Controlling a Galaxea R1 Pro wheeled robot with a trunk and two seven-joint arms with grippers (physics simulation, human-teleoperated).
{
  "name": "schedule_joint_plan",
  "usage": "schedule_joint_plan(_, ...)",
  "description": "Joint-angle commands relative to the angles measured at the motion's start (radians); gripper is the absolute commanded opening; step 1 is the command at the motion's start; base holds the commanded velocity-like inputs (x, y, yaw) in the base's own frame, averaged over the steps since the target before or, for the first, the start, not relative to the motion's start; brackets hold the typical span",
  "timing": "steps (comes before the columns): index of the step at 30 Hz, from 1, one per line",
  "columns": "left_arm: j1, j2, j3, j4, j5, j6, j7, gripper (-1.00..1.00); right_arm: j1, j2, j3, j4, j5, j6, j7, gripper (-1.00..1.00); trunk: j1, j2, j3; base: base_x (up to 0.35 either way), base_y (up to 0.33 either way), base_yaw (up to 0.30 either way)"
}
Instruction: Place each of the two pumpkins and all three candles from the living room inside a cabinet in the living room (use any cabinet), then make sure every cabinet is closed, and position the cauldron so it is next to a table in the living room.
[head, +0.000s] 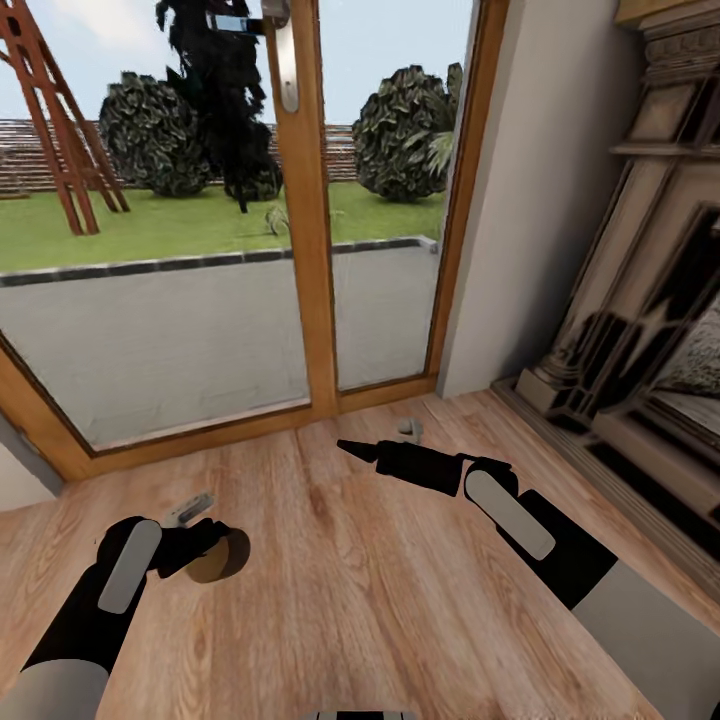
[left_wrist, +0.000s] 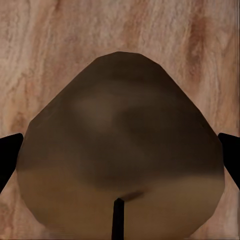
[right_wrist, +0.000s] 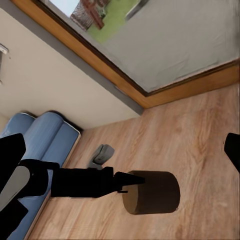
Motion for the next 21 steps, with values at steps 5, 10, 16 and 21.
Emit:
schedule_joint_plan(5, 0.0, 0.0, 0.001, -0.001, 0.014, 0.002, 0.01, -1.0, -0.001, 0.0, 0.002, 0.001, -0.006, 0.002, 0.0, 1.0, 0.0, 0.0, 0.003, 0.0, 0.009, -0.274)
schedule_joint_plan(10, 0.0, 0.0, 0.002, -0.001, 0.014, 0.002, 0.01, -1.0, -0.001, 0.0, 0.002, 0.001, -0.006, 0.002, 0.0, 1.0, 0.0, 0.0, 0.006, 0.0, 0.143, -0.274)
schedule_joint_plan(16, 0.0, 0.0, 0.003, -0.001, 0.013, 0.002, 0.01, -1.0, -0.001, 0.0, 0.002, 0.0, -0.006, 0.002, 0.0, 1.0, 0.0, 0.0, 0.01, 0.0, 0.094, -0.274)
schedule_joint_plan(21, 0.0, 0.0, 0.002, -0.001, 0.013, 0.002, 0.01, -1.0, -0.001, 0.0, 0.002, 0.004, -0.006, 0.002, 0.0, 1.0, 0.0, 0.0, 0.014, 0.0, 0.006, -0.274)
